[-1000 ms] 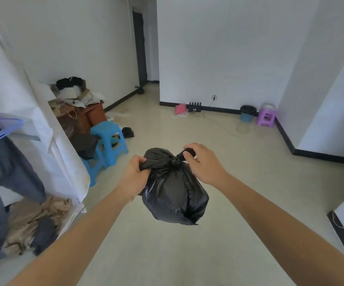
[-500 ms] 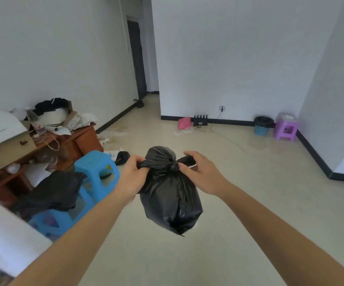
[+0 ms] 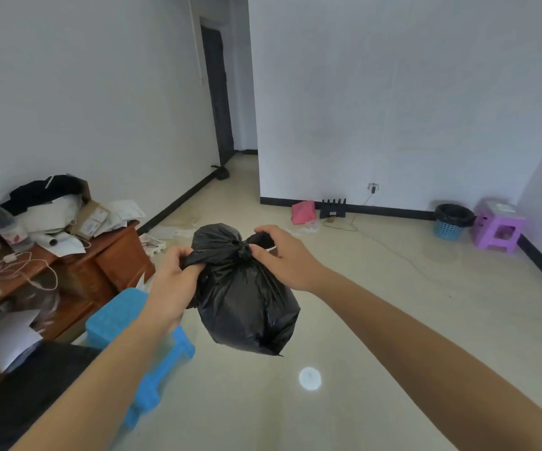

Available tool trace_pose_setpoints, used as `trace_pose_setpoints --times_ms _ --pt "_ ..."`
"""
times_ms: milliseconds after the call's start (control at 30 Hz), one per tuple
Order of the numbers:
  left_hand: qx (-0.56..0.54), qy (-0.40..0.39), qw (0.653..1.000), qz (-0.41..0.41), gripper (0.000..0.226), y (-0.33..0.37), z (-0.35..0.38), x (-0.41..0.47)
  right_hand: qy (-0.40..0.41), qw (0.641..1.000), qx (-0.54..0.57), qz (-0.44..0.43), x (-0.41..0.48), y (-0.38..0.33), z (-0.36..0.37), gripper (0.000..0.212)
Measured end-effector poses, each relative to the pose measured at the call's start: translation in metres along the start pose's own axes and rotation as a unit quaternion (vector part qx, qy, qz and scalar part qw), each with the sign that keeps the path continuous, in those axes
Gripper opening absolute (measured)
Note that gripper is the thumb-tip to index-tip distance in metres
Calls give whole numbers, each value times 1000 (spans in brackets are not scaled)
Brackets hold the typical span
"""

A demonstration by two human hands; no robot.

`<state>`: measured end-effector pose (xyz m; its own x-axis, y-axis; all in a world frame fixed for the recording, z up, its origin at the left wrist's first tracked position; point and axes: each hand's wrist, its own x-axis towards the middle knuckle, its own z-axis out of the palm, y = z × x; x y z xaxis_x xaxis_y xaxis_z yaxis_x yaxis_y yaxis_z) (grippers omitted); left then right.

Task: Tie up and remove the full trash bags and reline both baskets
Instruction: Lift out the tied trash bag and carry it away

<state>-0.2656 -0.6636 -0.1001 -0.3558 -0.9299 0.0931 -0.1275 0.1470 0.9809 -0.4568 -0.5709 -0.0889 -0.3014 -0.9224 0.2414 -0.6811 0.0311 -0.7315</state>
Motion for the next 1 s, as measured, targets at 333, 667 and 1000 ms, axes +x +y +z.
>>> trace_pose_setpoints --times_ms 333,667,1000 --pt "14 -53 998 8 4 -7 44 336 47 999 0 18 315 88 -1 45" --pt "26 -44 999 -16 3 -44 131 681 38 999 8 13 651 230 5 50" --pt "7 12 1000 -24 5 -69 132 1016 -16 999 -17 -27 1000 295 43 54"
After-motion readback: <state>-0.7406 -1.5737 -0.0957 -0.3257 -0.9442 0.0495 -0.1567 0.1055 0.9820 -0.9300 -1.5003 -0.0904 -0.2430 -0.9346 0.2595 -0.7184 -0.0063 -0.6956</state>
